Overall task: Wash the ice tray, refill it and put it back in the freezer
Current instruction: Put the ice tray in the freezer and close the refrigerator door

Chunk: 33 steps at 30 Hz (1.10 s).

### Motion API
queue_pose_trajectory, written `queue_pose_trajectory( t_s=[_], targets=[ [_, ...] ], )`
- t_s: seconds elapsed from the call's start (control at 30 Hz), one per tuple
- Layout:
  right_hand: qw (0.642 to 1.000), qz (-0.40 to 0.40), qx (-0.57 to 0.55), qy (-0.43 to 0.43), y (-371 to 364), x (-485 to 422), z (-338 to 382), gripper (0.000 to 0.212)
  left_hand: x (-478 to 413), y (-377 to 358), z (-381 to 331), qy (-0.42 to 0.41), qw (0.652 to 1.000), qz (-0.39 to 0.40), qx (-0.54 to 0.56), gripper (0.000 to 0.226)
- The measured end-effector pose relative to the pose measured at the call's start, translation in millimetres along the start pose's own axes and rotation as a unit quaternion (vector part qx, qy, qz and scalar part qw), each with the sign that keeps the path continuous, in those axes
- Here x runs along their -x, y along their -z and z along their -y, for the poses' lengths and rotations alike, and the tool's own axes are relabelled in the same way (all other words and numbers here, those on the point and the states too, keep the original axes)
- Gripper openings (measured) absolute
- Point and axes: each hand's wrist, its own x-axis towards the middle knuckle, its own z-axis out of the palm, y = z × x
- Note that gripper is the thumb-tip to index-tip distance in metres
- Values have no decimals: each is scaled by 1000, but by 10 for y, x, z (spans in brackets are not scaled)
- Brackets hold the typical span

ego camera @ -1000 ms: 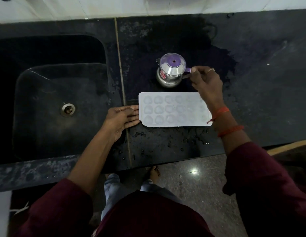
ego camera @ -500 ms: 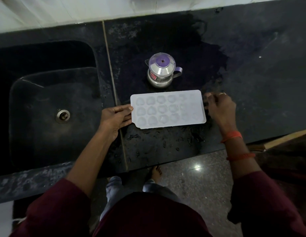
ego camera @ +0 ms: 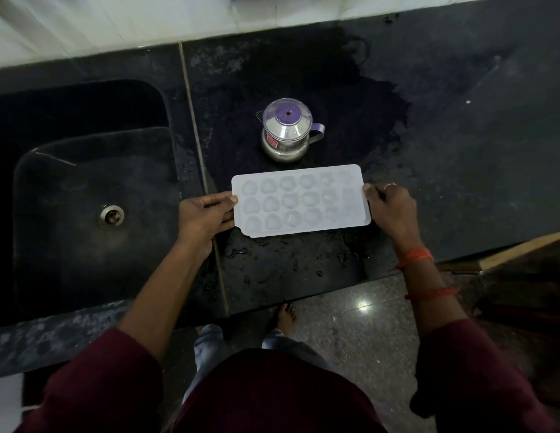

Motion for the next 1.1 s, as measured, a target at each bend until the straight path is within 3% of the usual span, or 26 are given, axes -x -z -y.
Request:
queue_pose_trajectory(
  t_s=[0.27,0.63,1.1],
  targets=[
    [995,35,-89,-11,-29,-40,-53,31,55,-49,-37,-15,1000,0,-4,16],
    [987,43,-152,-30,-71,-26,-221,69,113,-28,-40,-12,1000,-6,-16,14],
    [982,27,-185,-5,77,54,-458,59,290,-169,-107,-21,1000,11,-5,10]
  ],
)
